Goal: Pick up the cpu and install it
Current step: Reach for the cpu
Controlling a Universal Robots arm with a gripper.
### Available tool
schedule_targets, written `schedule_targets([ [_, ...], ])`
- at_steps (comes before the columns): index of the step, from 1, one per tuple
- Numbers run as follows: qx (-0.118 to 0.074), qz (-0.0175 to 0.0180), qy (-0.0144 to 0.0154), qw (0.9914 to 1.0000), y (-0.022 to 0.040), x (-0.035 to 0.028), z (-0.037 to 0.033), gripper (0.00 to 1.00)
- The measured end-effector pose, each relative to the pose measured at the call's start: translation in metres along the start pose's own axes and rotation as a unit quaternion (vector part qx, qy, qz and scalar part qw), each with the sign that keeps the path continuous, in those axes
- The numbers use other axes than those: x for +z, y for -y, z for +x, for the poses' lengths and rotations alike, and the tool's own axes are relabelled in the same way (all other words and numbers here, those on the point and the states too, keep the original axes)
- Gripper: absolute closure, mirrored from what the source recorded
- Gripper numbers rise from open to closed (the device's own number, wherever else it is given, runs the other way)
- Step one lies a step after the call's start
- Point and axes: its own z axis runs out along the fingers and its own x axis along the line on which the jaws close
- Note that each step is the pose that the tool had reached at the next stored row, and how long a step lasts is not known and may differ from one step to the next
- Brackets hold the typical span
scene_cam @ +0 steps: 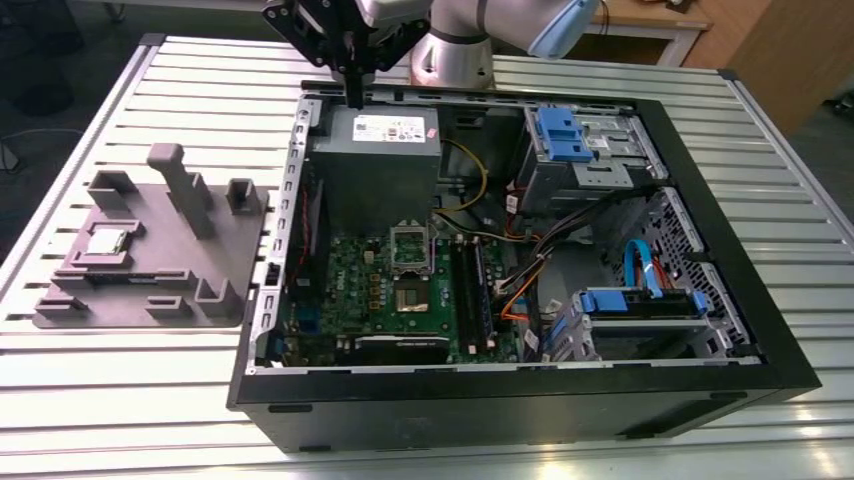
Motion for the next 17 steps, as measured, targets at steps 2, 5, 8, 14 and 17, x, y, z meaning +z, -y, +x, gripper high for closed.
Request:
schedule_targets([
  [2,0.0,0.0,0.0,1.0,0.0003,-0.0001,0.0036,0.9],
  [5,0.0,0.0,0.0,1.0,0.0003,-0.0001,0.0041,0.9],
  [8,0.0,0.0,0.0,1.0,0.0007,-0.0002,0.0094,0.9],
  [14,0.0,0.0,0.0,1.0,0.0007,-0.0002,0.0097,0.9],
  [17,0.0,0.0,0.0,1.0,0.0007,-0.0003,0.0098,0.9],
])
